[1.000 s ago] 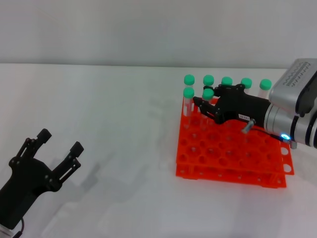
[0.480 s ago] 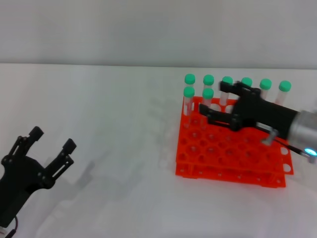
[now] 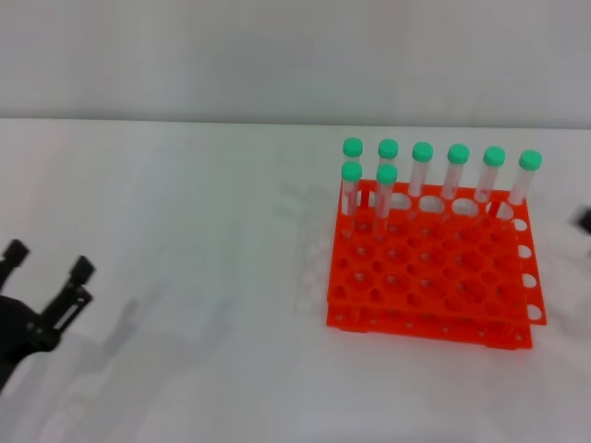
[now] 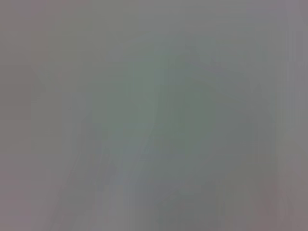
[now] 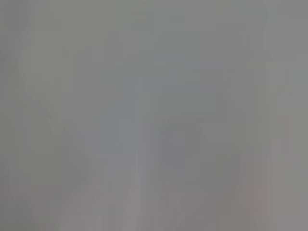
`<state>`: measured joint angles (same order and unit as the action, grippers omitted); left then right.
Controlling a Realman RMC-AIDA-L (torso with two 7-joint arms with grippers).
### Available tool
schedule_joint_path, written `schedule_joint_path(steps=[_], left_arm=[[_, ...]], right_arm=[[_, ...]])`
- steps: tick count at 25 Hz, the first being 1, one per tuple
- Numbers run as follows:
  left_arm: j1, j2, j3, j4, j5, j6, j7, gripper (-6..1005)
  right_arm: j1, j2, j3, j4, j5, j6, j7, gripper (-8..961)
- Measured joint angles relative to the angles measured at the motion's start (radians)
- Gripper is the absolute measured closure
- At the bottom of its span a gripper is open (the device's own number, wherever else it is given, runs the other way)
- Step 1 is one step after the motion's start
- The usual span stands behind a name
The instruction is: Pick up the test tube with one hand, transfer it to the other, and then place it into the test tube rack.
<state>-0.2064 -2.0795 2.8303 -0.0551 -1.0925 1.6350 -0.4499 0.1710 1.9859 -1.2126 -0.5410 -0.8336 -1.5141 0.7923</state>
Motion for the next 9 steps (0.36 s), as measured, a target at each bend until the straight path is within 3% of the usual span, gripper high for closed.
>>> schedule_joint_path(steps=[1, 9], left_arm=[[0.009, -0.001, 0.0, 0.0, -0.034, 0.0, 0.002, 106], [0.018, -0.003, 0.0, 0.009, -0.117, 0.004, -0.004, 106]], right_arm=[[-0.028, 0.006, 0.068, 0.045, 0.0, -0.048, -0.026, 84], [-0.072, 0.012, 0.24, 0.247, 0.003, -0.196, -0.188, 85]])
